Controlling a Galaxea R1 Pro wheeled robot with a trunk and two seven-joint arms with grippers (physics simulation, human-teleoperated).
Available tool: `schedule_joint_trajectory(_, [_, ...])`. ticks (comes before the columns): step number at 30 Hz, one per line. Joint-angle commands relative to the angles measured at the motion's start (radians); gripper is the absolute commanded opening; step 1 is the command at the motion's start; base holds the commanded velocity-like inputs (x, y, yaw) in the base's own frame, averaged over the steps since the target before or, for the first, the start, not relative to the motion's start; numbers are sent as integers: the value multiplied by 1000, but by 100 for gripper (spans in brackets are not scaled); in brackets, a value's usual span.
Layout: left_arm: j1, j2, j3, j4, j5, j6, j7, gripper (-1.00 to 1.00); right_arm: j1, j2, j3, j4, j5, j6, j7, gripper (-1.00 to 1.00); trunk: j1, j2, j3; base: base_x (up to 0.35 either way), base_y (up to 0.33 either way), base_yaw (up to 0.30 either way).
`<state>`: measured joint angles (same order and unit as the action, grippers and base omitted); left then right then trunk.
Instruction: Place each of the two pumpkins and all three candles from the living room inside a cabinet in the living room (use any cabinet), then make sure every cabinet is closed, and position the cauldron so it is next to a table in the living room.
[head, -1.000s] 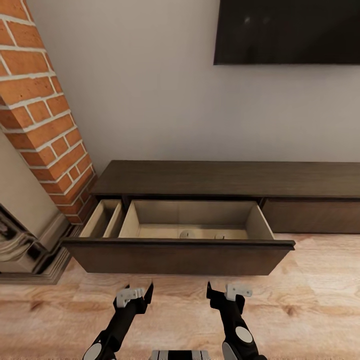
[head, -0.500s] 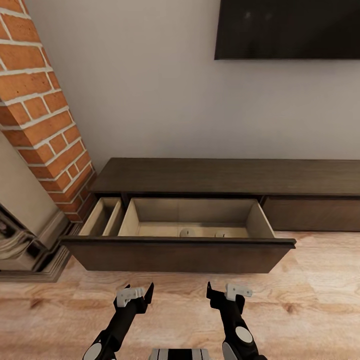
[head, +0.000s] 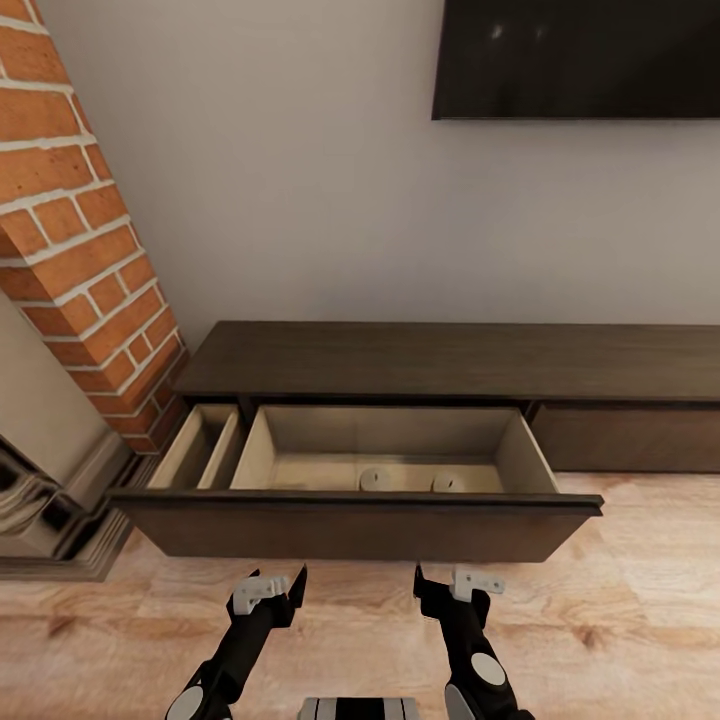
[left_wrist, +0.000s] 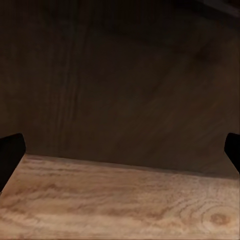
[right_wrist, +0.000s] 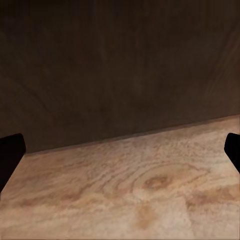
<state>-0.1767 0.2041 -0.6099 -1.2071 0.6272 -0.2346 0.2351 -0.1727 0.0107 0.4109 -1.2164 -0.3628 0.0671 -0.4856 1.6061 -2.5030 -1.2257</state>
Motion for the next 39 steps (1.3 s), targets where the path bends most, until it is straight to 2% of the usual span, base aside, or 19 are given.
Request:
schedule_joint_trajectory(1, [-1,1,-5,0,8,-6,6,100,-1,0,2,-2,-4,5,-7,100,0,0,-1,235,0,0])
schedule_joint_trajectory(32, [-1,1,-6,6,8,-6,4,100,-1,0,2,0,-4,6,-7,100,0,0,-1,129,0,0])
schedule_joint_trajectory(39, [-1,1,-7,6,8,-6,4,100,-1,0,2,0,-4,6,-7,100,0,0,-1,32,0,0])
